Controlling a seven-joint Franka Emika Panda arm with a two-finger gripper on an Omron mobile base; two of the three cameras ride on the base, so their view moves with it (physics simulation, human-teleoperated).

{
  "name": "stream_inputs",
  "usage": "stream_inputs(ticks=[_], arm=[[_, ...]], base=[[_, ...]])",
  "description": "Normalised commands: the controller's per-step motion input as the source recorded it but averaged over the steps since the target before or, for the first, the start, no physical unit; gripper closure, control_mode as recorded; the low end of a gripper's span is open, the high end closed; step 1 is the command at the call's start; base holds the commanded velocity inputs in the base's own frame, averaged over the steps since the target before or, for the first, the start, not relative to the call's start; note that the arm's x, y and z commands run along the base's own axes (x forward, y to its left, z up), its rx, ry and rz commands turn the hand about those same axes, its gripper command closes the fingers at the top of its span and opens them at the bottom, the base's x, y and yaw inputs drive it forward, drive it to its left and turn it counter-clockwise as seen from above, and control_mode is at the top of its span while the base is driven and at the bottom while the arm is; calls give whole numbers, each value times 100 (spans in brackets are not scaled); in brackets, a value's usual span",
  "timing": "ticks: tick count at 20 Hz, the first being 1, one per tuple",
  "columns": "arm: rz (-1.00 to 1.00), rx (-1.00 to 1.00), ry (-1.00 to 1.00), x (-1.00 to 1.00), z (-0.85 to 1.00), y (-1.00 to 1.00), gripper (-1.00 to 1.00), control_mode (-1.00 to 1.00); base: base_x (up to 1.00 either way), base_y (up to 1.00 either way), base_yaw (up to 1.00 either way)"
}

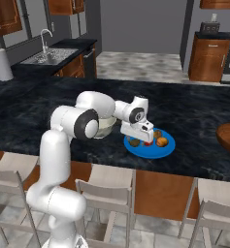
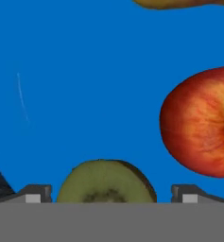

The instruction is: Take the fruits from the plate on the dining counter and place two fruits in each bowl.

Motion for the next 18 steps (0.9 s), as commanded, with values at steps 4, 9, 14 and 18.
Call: stream_inputs(ticks=[4,9,14,18], arm=[[0,2,0,-3,-14,0,-100,-100],[0,0,0,0,-9,0,-100,-100],[0,0,0,0,-1,0,100,-100],[0,0,0,0,0,0,100,-100]], base=[[0,0,0],[0,0,0],[0,0,0],[0,0,0]])
